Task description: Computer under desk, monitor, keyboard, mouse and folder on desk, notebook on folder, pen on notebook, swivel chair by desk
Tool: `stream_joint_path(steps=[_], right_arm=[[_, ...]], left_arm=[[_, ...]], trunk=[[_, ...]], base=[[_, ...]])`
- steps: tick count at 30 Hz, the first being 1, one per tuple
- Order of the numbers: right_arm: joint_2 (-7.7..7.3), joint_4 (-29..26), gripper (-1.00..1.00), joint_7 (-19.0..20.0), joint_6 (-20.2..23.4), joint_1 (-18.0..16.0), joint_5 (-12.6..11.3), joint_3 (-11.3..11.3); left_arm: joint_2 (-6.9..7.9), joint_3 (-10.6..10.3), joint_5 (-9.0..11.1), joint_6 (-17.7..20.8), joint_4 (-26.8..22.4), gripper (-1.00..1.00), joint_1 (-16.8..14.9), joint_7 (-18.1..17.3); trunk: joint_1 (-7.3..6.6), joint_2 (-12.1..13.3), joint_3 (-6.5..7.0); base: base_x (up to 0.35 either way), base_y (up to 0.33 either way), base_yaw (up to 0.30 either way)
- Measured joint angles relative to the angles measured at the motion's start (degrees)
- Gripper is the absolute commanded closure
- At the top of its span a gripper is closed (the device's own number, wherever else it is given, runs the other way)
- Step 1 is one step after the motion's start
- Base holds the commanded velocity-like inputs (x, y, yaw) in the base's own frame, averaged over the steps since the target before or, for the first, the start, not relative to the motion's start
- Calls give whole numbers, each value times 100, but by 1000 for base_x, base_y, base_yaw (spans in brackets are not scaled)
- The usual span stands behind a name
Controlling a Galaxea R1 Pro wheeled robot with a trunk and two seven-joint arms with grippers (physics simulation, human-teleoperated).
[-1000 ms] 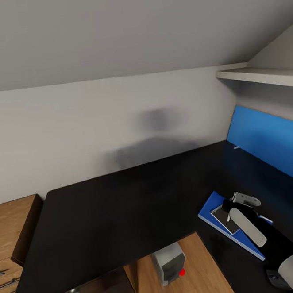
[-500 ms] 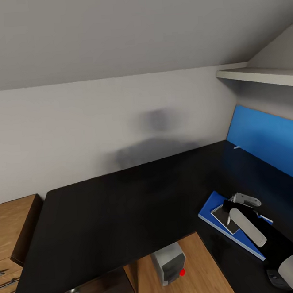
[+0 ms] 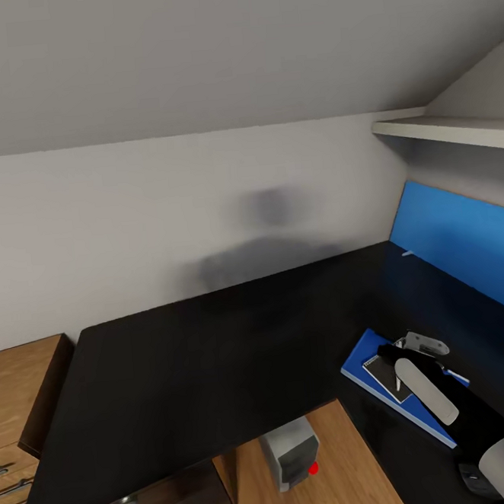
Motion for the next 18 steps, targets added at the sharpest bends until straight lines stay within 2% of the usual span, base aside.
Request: stream_joint_path(steps=[1,5,7,8,11,12,13,14,15,18], right_arm=[[0,-4,-100,0,-1,0,1,2],[0,-654,-100,-57,-11,16,32,33],[4,-1380,-100,-309,8,160,196,58],[10,-1485,-100,-376,12,195,224,72],[67,-1862,-100,-682,21,306,308,378],[94,-1945,-100,-729,16,320,317,571],[134,-2029,-100,-771,8,334,325,887],[151,-2049,-100,-781,8,336,334,1005],[276,-2091,-100,-806,-5,346,333,1328],[518,-2127,-100,-839,-8,348,362,1565]], left_arm=[[0,1,-1,-2,0,-100,0,1],[2,4,-10,-8,0,-100,0,1],[6,5,-12,-9,6,-100,0,-4],[5,5,-12,-9,6,-100,0,-4],[7,5,-13,-9,14,-100,0,-5],[7,5,-11,-9,34,-100,0,-5],[8,5,-13,-9,85,-100,0,-6],[8,5,-15,-9,100,-100,0,-6],[7,5,-22,-9,138,-100,-1,0],[2,5,-22,-9,158,-100,0,8]], trunk=[[0,0,0],[0,0,0],[0,0,0],[0,0,0],[0,0,0],[0,0,0],[0,0,0],[0,0,0],[0,0,-1],[0,0,0]], base=[[0,0,0],[0,0,0],[0,0,0],[0,0,0],[0,0,0],[0,0,0],[0,0,0],[0,0,0],[0,0,0],[0,0,0]])
